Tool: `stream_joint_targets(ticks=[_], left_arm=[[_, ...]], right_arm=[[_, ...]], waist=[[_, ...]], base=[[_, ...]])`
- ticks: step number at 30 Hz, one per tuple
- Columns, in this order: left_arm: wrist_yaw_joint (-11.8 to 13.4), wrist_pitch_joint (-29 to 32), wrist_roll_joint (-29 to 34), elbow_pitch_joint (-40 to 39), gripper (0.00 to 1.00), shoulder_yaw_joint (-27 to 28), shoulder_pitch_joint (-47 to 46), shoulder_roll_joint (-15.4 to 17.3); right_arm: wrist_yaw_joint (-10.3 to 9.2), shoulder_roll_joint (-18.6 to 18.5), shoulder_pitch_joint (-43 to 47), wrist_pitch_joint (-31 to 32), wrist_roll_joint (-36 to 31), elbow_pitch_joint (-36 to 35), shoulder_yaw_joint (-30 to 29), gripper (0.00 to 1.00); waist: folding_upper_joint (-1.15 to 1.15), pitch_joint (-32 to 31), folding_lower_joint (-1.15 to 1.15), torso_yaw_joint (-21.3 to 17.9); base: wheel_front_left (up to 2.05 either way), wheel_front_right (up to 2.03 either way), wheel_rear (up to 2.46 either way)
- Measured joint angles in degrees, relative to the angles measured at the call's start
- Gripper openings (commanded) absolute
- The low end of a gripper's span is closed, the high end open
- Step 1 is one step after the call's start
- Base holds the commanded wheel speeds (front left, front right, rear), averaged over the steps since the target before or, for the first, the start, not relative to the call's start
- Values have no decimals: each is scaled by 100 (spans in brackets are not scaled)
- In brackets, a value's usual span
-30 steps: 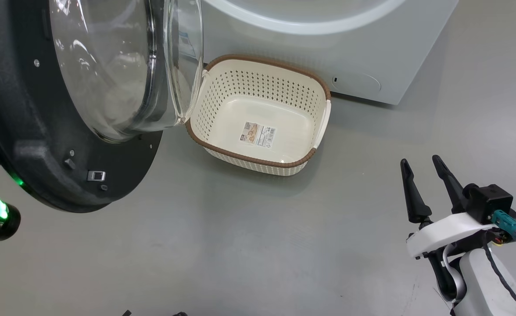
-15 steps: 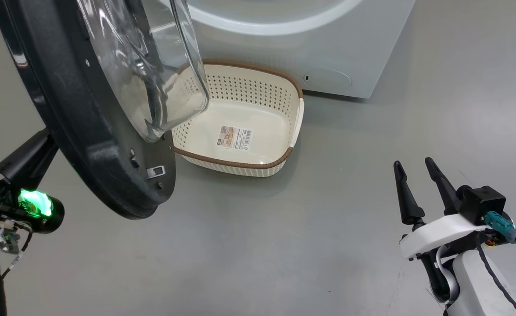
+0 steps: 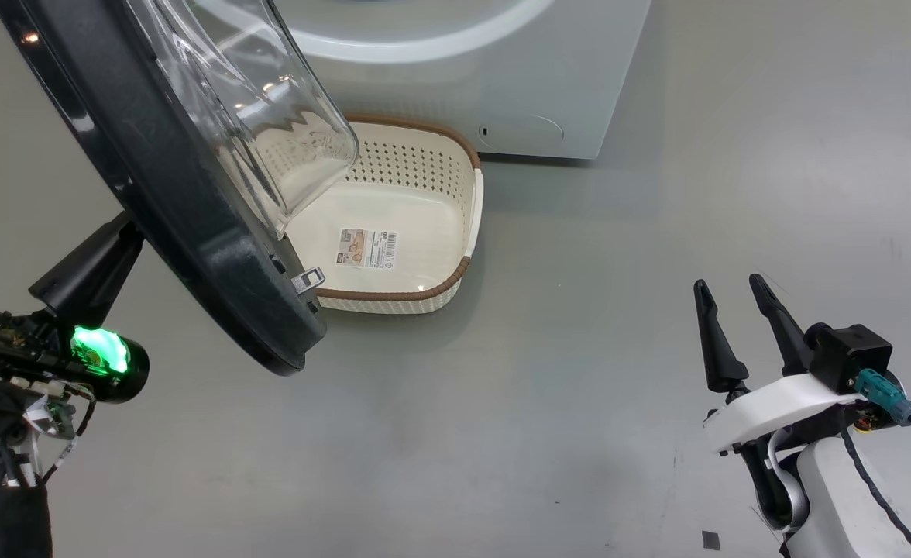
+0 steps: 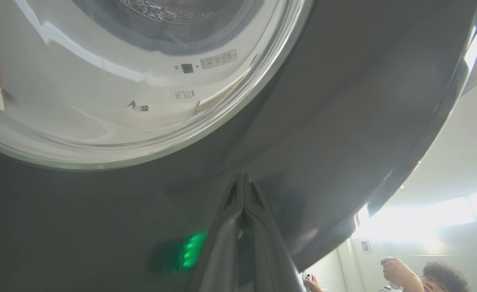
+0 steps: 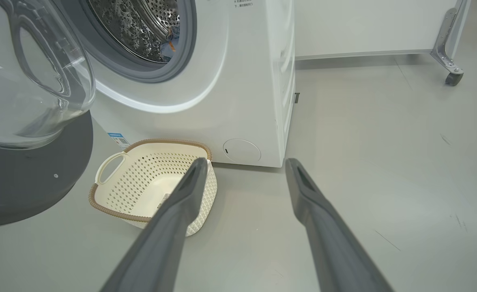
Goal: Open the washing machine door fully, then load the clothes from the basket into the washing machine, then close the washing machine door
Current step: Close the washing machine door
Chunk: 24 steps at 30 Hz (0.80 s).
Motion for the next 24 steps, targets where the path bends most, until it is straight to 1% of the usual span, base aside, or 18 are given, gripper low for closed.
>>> stream_joint_targets(ticks=[4,10,17,24], left_arm=[[-18,-51,0,-14,0,-29,-69,-149],[-18,-107,62,-56,0,-109,-275,-288],[-19,-359,312,-65,0,-112,-561,-379],[-19,-582,616,-13,0,-97,-865,-468]], right_arm=[[0,19,-49,0,0,1,-3,100],[0,53,-63,0,0,3,-26,100],[0,174,-74,0,34,-12,-67,100],[0,205,-83,0,58,-31,-97,100]], waist=[[0,27,0,-198],[0,71,0,-510],[0,160,0,-874],[0,306,0,-1224]], base=[[0,0,0],[0,0,0],[0,0,0],[0,0,0]])
